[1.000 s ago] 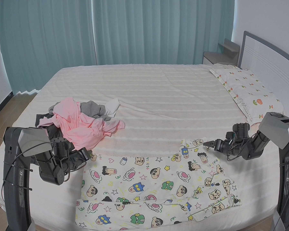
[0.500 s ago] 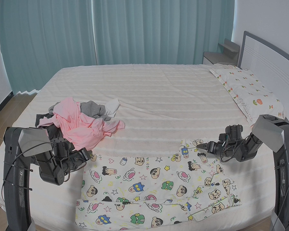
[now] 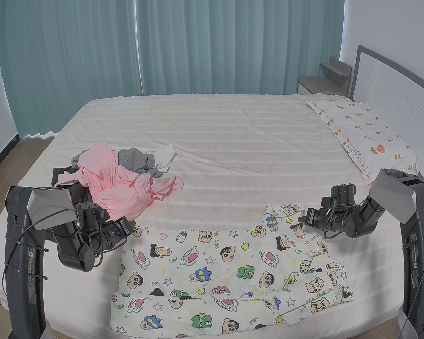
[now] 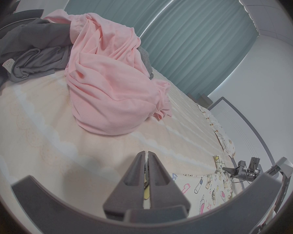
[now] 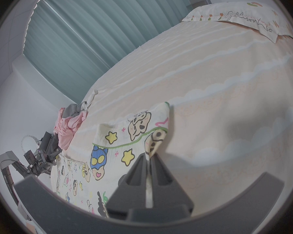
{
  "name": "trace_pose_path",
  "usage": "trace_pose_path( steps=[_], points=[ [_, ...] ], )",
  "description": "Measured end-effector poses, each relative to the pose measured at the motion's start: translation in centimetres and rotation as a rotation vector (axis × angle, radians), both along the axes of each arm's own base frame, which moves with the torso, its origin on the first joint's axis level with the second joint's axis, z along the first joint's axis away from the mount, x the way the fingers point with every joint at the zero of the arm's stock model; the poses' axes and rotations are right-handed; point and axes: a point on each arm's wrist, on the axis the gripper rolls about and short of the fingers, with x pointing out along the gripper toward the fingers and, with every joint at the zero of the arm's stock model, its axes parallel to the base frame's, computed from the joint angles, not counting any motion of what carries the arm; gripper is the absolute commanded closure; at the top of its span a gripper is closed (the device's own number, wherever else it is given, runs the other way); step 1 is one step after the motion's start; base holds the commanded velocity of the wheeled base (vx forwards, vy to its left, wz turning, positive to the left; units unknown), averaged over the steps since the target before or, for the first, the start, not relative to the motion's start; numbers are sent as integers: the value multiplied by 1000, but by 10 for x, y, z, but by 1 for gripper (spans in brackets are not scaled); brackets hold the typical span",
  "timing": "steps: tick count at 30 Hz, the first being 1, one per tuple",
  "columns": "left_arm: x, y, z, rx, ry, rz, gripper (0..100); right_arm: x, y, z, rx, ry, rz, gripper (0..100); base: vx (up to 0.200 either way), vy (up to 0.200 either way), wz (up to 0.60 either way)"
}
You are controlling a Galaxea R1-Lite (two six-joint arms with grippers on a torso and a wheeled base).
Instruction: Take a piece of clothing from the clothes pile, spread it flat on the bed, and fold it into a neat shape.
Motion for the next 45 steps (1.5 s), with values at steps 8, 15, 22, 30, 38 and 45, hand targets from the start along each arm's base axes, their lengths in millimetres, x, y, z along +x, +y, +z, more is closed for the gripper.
trace_pose_path(
  steps=[8, 15, 22, 30, 38, 45],
  points=[
    [2, -2, 1, 4, -9, -6, 100, -6, -10, 9, 36, -76, 22, 100, 0, 0, 0],
    [3, -7, 10, 31, -28, 2, 100, -18, -14, 16, 62, -150, 51, 100, 0, 0, 0],
    [5, -9, 26, 80, -60, 42, 100, -24, -16, 28, 64, -172, 51, 100, 0, 0, 0],
    [1, -10, 33, 117, -72, 44, 100, -34, -20, 49, 80, -197, 69, 100, 0, 0, 0],
    [-9, -16, 32, 140, -80, 19, 100, -49, -24, 60, 96, -188, 96, 100, 0, 0, 0],
    [-20, -16, 38, 140, -87, 15, 100, -71, -31, 65, 82, -174, 130, 100, 0, 0, 0]
  ],
)
